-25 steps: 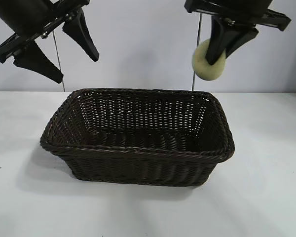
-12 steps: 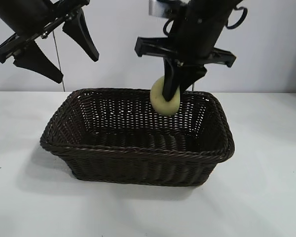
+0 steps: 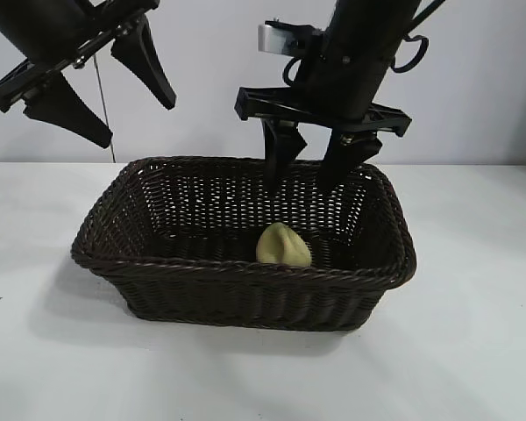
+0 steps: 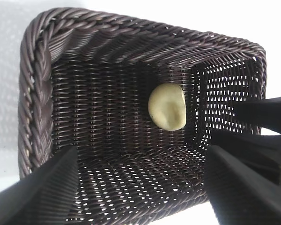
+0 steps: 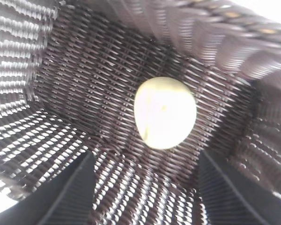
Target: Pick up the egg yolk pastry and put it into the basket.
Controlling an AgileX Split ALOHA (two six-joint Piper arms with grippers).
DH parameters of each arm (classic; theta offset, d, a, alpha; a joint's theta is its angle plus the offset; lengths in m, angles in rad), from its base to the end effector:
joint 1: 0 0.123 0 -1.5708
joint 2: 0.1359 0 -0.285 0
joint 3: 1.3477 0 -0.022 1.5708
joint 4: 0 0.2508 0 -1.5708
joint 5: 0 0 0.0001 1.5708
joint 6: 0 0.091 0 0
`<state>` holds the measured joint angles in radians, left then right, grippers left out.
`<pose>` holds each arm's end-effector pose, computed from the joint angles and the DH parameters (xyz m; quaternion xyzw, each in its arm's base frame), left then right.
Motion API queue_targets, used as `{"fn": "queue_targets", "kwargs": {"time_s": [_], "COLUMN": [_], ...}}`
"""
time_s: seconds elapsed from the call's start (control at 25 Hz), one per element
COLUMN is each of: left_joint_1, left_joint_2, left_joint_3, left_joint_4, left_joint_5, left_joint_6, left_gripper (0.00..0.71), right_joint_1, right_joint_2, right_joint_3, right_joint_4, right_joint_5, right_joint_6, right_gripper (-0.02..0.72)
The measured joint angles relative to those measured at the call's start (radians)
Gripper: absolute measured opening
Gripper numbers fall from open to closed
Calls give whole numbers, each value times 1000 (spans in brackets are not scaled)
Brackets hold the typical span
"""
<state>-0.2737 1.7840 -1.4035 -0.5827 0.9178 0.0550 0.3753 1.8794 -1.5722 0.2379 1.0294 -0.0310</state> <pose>0.3544 -0.1409 0.2656 0.0251 0.9511 -0.2729 0.1424 0.3666 0.1642 0.2628 -0.1546 0.9689 0.1358 0.1377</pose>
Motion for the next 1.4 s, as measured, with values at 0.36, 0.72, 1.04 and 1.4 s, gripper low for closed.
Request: {"fn": "queue_targets", "kwargs": {"time_s": [0.36,0.72,1.04,1.4], "left_joint_1": [0,0,0,0], "left_joint_2": [0,0,0,0], "left_joint_3": [0,0,0,0], "left_joint_4": [0,0,0,0], "left_joint_5": [2,2,-9,-34], "left_joint_6": [0,0,0,0], "left_gripper": [540,540,540,540], "right_joint_1": [-194,-223,-223,-223], "right_joint_2": [-60,-87,-87,-87], "right_joint_3": [0,0,0,0], "right_joint_4": [133,132,132,131], "right_joint_5": [123,159,158,157], "right_joint_6": [-140,-148,-149,-149], "right_gripper": [474,474,474,474]}}
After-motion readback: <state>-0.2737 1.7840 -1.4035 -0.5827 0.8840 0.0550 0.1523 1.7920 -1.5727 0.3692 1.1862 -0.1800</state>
